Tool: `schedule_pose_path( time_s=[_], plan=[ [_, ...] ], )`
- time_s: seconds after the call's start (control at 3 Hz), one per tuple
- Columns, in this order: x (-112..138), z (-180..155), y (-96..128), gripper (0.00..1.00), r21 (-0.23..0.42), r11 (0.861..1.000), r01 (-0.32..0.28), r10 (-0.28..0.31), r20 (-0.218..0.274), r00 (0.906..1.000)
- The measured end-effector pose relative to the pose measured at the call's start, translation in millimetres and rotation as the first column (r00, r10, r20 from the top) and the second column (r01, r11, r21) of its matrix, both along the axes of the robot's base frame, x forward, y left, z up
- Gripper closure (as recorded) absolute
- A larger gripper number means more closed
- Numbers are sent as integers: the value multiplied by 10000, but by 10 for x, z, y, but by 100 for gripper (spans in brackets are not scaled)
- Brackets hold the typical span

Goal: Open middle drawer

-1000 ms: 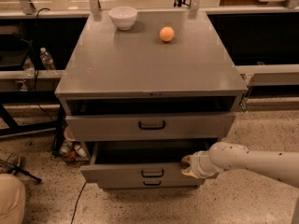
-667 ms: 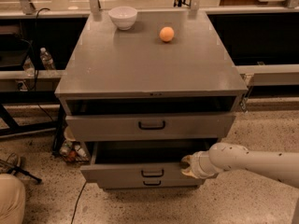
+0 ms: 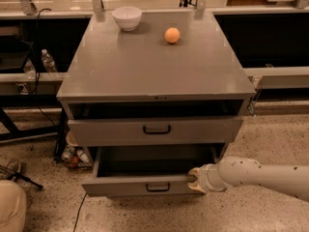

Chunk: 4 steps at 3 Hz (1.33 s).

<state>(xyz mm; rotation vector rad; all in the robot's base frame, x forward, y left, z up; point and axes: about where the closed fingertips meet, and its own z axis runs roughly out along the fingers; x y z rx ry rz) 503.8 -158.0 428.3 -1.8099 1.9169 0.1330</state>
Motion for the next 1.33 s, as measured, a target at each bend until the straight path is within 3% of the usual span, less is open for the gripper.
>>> schedule_pose_path(
  time_s=[0.67, 1.0, 1.33],
  plan=[
    [-301, -34, 11, 100, 52, 9999, 100, -101, 97, 9999],
    [-301, -3, 11, 100, 52, 9999, 100, -101, 99, 9999],
    [-596, -28, 15, 100, 101, 9997, 206, -208, 145, 9997]
  ],
)
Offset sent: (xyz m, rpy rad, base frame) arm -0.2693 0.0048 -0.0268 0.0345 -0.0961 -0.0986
